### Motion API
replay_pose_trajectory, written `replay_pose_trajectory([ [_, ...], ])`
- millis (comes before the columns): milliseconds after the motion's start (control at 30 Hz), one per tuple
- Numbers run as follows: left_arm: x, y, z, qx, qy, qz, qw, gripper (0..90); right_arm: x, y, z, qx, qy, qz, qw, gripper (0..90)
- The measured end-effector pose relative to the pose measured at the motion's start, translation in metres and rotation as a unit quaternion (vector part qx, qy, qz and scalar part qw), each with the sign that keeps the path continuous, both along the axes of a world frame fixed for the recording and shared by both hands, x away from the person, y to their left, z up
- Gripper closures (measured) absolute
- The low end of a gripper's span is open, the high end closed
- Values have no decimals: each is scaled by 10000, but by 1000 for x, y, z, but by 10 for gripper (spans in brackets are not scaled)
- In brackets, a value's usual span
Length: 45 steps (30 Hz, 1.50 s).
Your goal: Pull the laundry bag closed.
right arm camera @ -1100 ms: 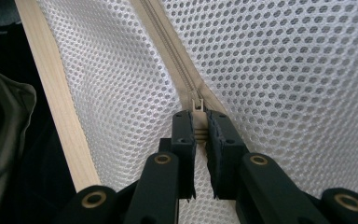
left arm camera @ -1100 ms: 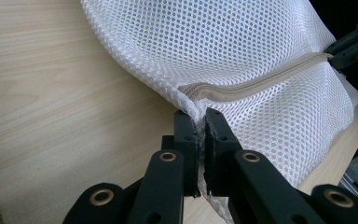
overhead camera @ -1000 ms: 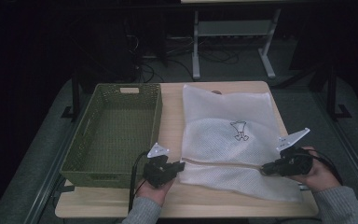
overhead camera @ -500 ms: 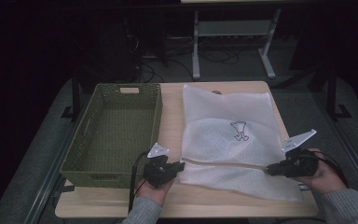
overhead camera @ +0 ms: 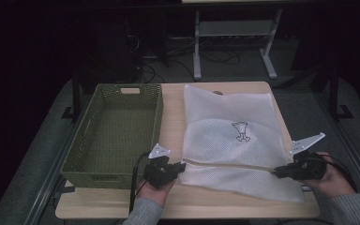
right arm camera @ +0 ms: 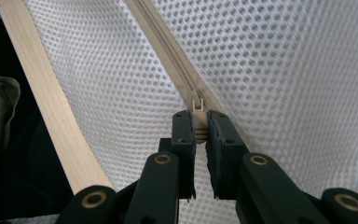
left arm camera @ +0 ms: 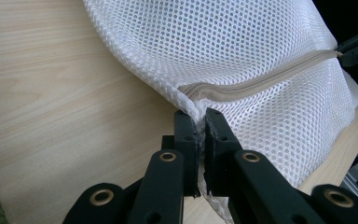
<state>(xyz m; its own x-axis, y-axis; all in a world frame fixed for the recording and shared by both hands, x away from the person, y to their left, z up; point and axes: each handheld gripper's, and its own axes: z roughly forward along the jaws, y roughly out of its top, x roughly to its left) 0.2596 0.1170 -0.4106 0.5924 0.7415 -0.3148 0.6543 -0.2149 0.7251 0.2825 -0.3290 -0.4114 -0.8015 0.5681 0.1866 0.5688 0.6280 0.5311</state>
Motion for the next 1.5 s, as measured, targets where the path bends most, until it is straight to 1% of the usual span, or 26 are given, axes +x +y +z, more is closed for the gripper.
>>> replay_pose_trajectory([
  [233, 0, 0, 0, -1, 3, 6, 10000, 855, -4, -11, -5, 26, 32, -133, 9999, 813],
  [367, 0, 0, 0, 9, 4, 2, 10000, 856, -6, -16, -7, -29, 30, -220, 9997, 814],
  [633, -1, -1, -1, 33, -5, -13, 10000, 856, -8, -26, -10, 37, 53, -309, 9995, 813],
  [833, -1, -1, -1, 40, 8, -19, 10000, 855, -9, -32, -11, -62, 51, -400, 9992, 813],
  [933, -1, -1, -1, 34, 10, -21, 10000, 855, -11, -38, -11, -7, 51, -453, 9990, 813],
  [1133, -1, -1, -1, 44, 12, -20, 10000, 855, -13, -43, -14, -78, 38, -535, 9985, 812],
  [1267, -1, -1, -1, 56, 10, -16, 10000, 855, -14, -48, -14, -40, 62, -588, 9982, 813],
  [1500, -1, 0, -2, 44, 31, -19, 10000, 856, -16, -55, -16, -109, 54, -697, 9975, 811],
])
